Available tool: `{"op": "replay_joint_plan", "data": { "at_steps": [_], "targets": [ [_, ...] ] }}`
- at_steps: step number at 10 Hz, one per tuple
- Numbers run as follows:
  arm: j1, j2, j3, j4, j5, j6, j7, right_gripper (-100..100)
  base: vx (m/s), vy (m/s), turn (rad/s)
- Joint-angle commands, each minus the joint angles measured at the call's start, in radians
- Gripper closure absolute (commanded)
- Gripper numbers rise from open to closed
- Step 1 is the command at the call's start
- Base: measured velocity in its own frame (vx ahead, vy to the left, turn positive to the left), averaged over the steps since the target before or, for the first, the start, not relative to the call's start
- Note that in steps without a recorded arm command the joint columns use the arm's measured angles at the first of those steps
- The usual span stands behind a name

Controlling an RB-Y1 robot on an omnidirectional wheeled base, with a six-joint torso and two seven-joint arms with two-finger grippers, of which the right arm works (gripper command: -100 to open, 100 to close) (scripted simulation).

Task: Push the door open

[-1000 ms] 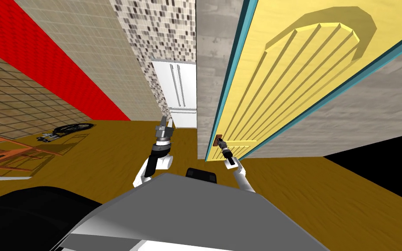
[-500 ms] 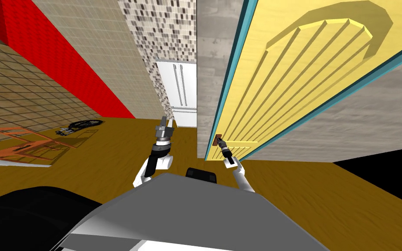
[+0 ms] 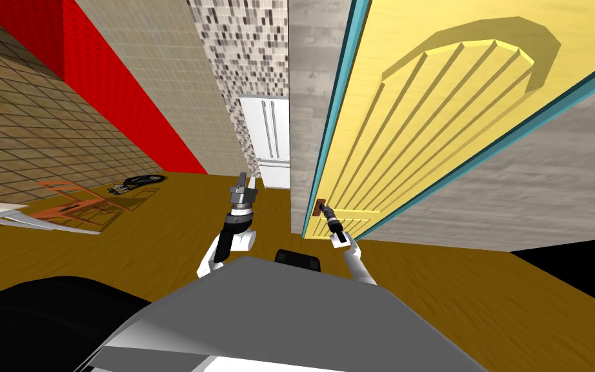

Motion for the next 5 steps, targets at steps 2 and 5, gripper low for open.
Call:
{"op": "replay_joint_plan", "data": {
  "at_steps": [2,5],
  "targets": [
    [-0.008,-0.012,-0.01,0.008,-0.049,0.006,-0.061,100,-0.062,-0.113,0.06],
    [0.007,-0.032,-0.014,-0.004,-0.019,0.003,-0.012,-100,-0.062,0.01,-0.033]
  ]
}}
